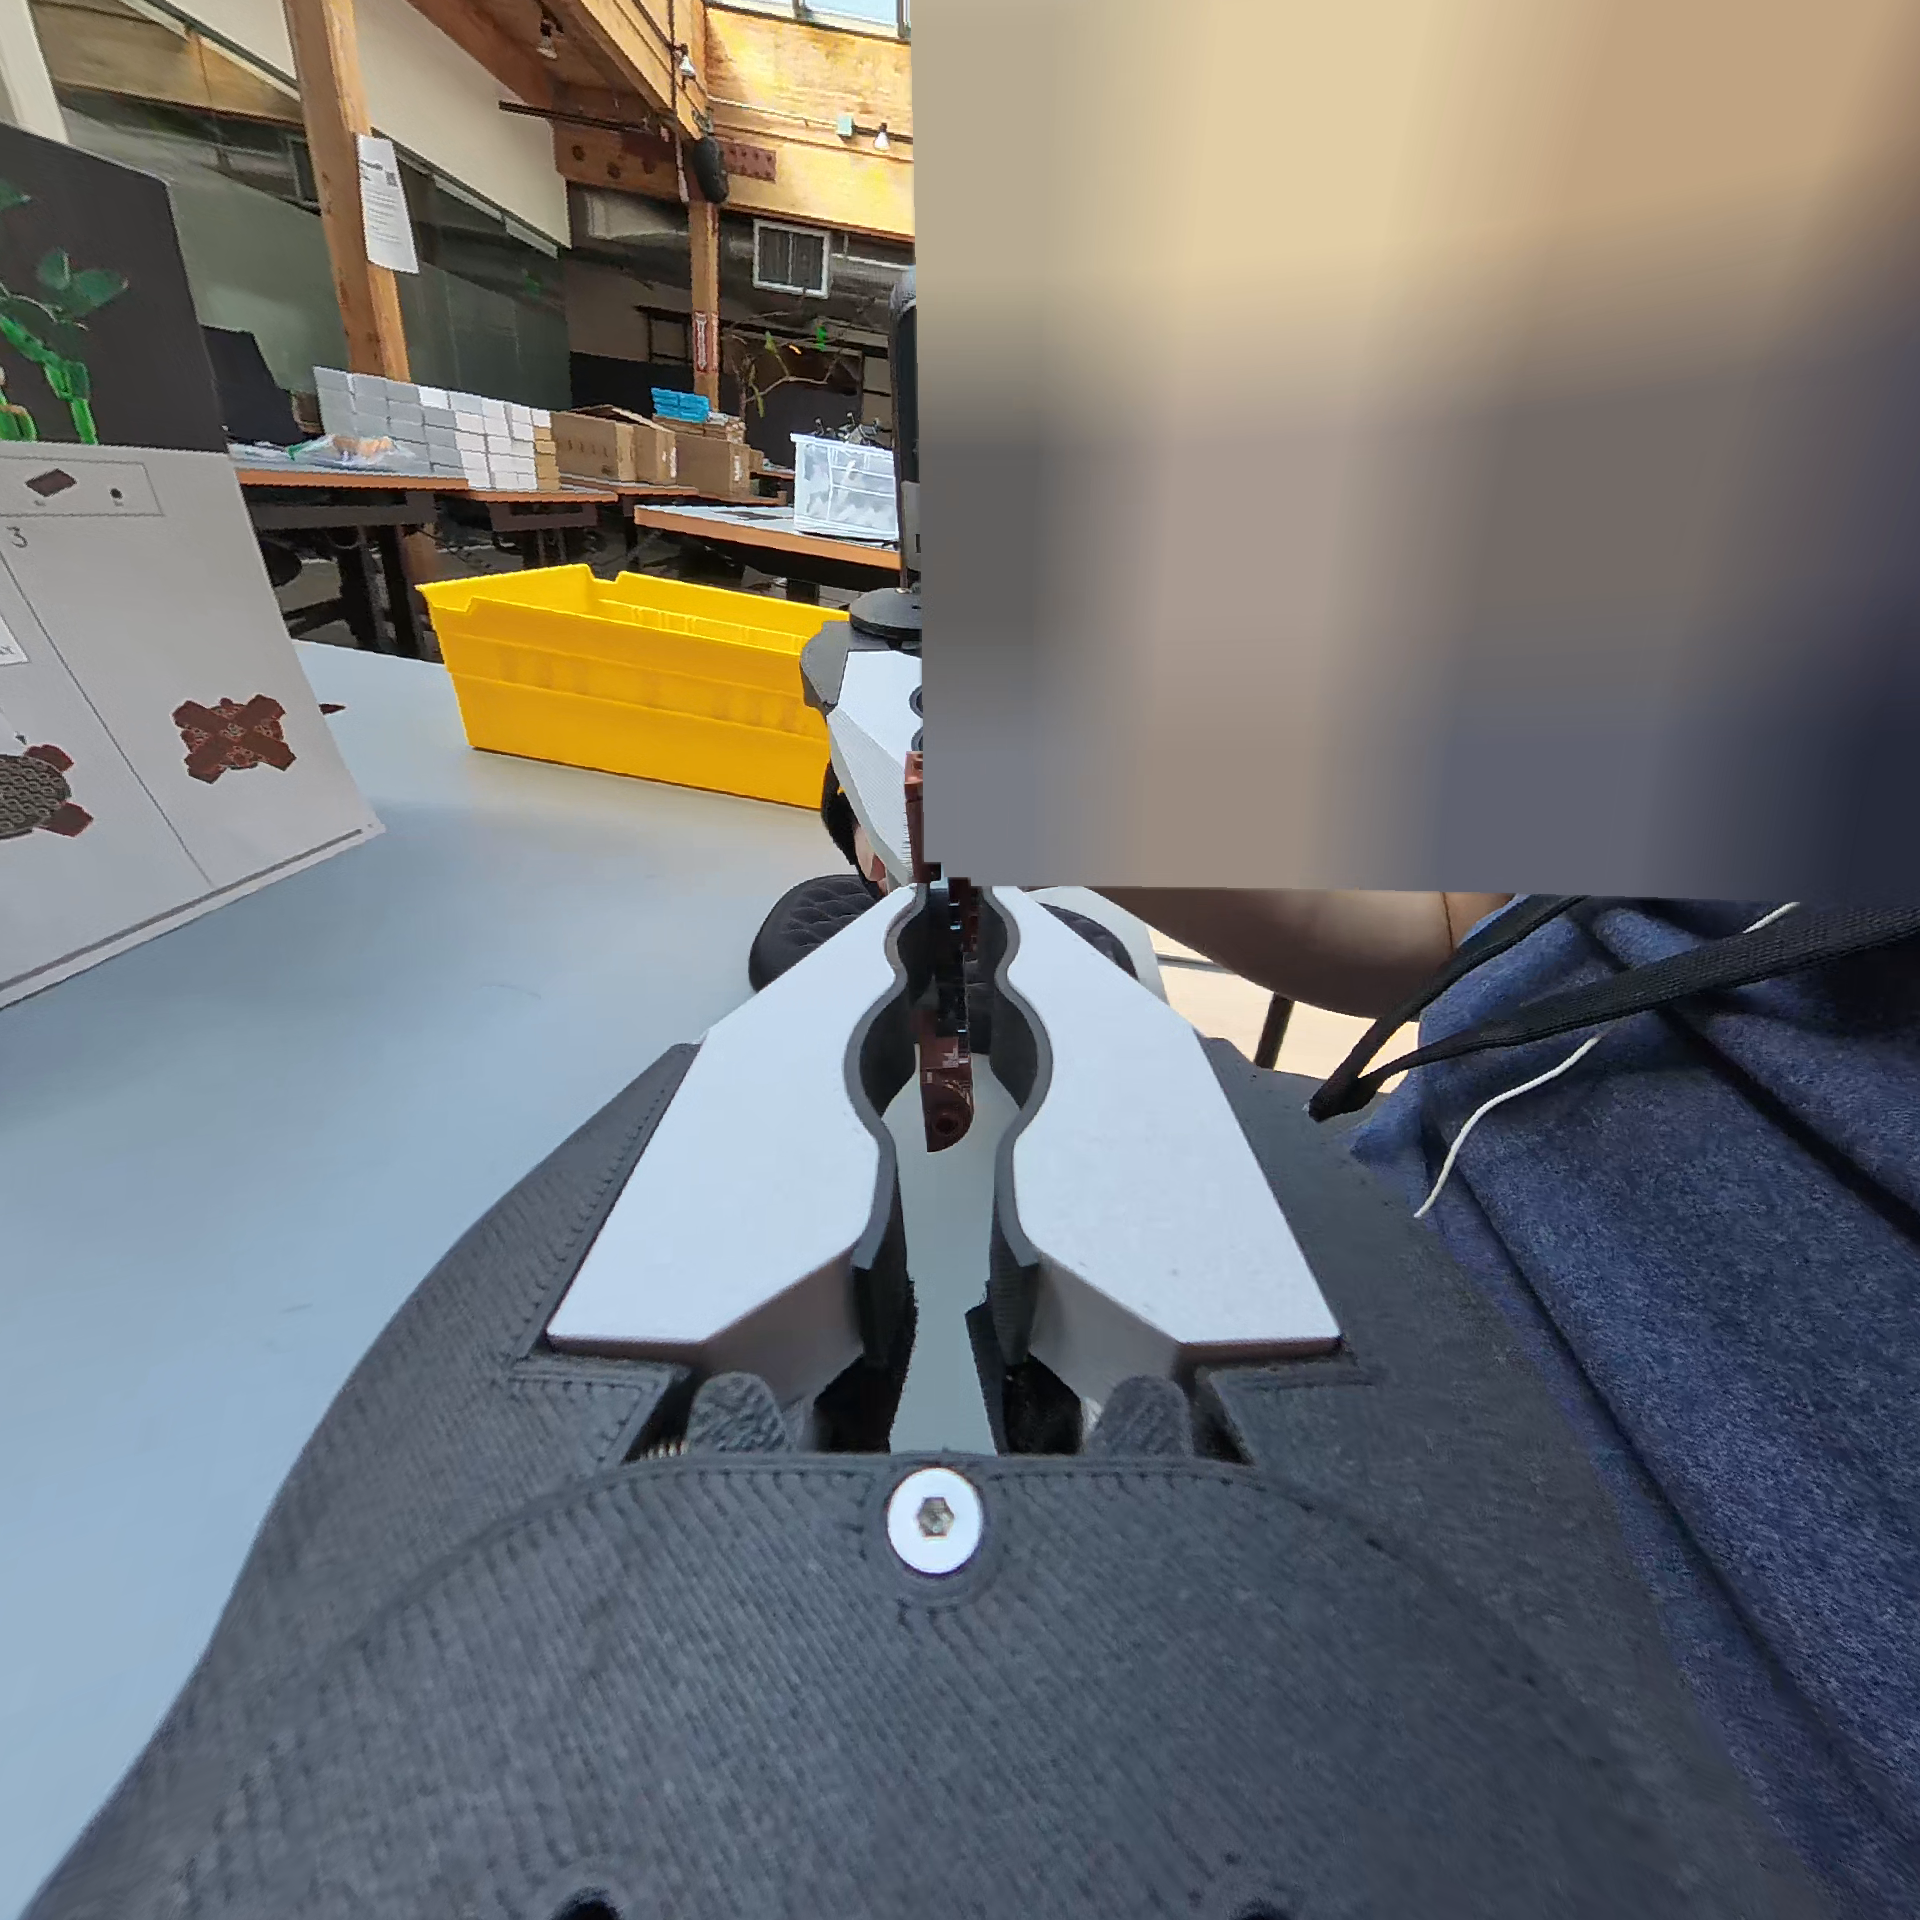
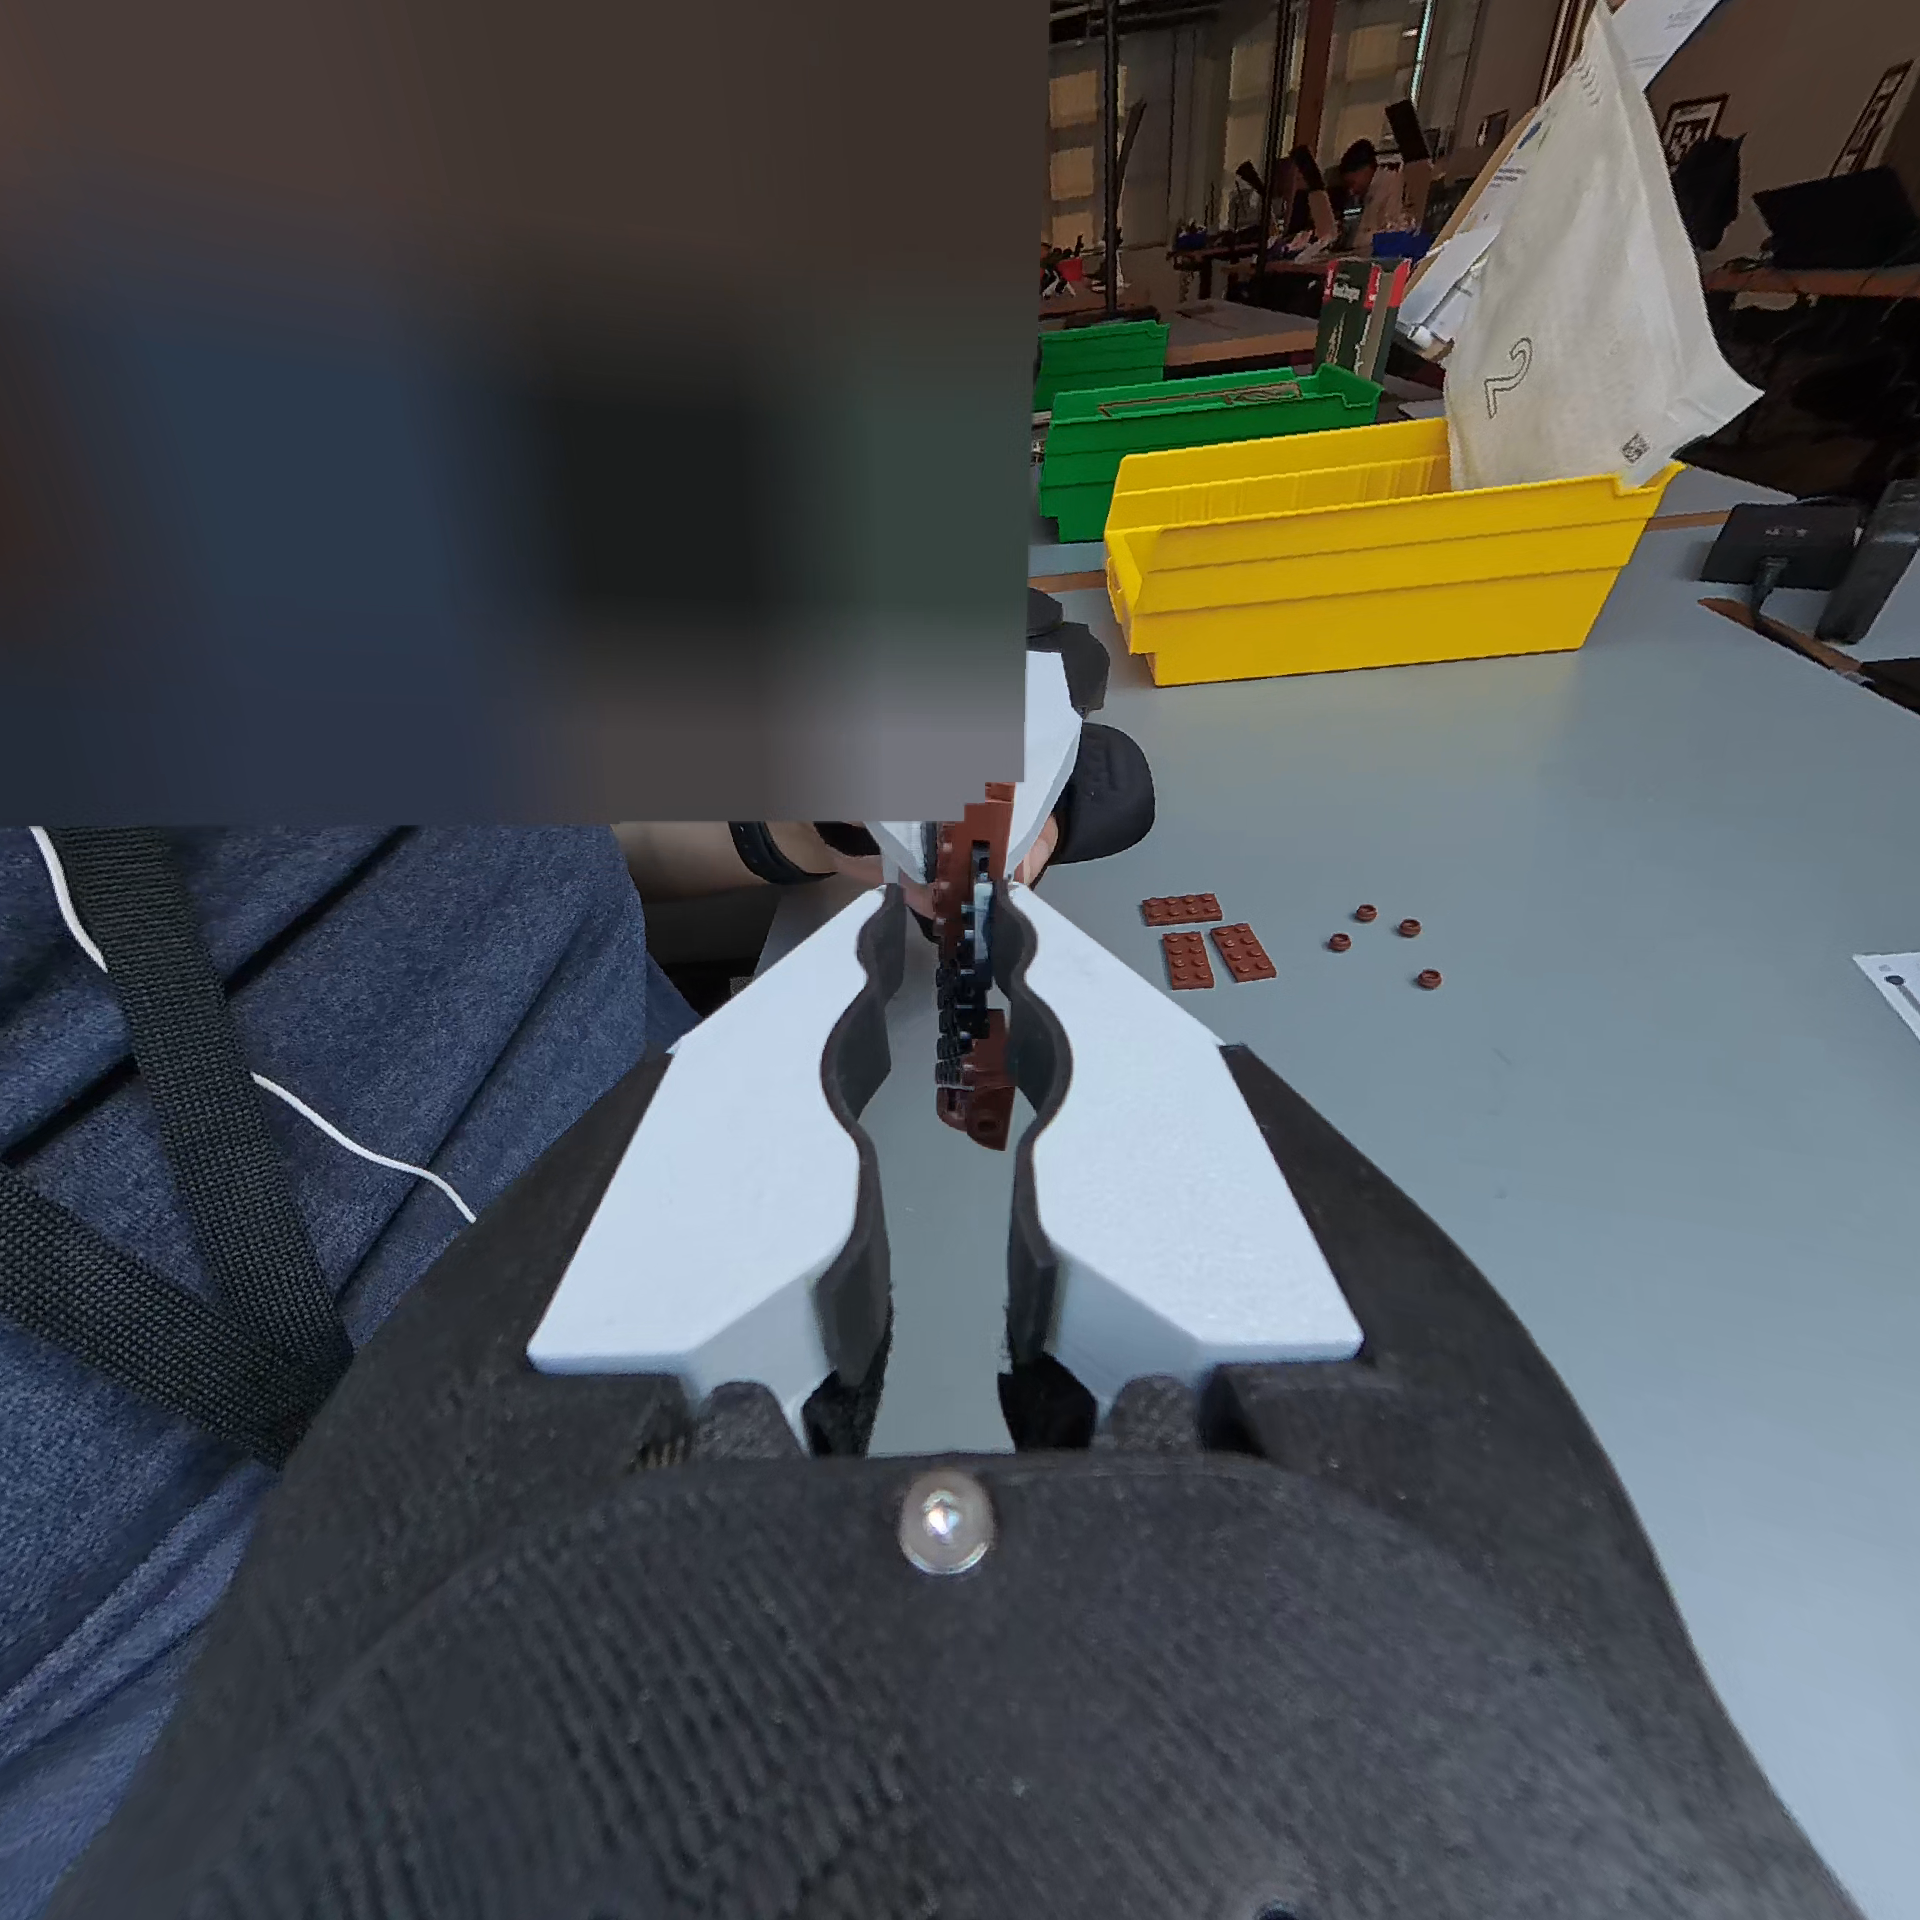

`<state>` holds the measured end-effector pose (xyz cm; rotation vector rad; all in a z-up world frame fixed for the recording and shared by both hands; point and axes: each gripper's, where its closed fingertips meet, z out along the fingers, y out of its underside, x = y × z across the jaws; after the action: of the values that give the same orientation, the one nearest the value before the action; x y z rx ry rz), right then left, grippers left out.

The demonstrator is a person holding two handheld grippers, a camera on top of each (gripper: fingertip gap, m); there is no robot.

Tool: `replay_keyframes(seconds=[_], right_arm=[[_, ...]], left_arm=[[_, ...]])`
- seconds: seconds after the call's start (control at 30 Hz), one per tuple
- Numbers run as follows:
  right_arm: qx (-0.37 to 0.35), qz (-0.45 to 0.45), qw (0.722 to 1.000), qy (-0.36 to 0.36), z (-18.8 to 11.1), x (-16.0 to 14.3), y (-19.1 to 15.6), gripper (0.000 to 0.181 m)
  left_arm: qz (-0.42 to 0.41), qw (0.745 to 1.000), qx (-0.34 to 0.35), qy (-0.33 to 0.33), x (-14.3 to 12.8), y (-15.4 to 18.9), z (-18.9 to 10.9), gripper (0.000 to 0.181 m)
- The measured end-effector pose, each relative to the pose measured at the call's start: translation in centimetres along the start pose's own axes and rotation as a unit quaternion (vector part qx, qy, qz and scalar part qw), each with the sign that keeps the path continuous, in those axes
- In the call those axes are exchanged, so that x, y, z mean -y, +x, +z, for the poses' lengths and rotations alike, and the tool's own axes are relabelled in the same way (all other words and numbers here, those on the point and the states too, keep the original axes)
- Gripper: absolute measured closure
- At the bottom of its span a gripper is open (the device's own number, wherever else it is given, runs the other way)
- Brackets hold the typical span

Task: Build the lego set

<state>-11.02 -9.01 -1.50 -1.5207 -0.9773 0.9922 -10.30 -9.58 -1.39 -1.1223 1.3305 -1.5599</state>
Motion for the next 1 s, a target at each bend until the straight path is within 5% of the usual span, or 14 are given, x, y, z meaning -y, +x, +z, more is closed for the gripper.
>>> replay_keyframes(seconds=[0.27, 0.53, 0.8, 1.0], right_arm=[[-0.018, -0.092, 0.996, 0.011, -0.3, -0.1, -0.6, 0.159], [-0.052, -0.281, 0.958, -0.006, -0.4, 0.5, -3.0, 0.163], [-0.051, -0.313, 0.948, -0.028, 0.1, 0.5, -4.0, 0.163], [-0.035, -0.241, 0.97, 0.003, 0.3, 1.2, -3.7, 0.162]], left_arm=[[0.184, 0.979, 0.043, -0.077, -0.3, 1.1, 0.3, 0.176], [0.395, 0.914, 0.053, -0.077, 0.2, 3.4, -0.3, 0.176], [0.408, 0.909, 0.044, -0.073, 0.1, 4.2, -0.4, 0.176], [0.228, 0.973, 0.009, -0.032, 0.5, 3.7, -0.5, 0.176]])
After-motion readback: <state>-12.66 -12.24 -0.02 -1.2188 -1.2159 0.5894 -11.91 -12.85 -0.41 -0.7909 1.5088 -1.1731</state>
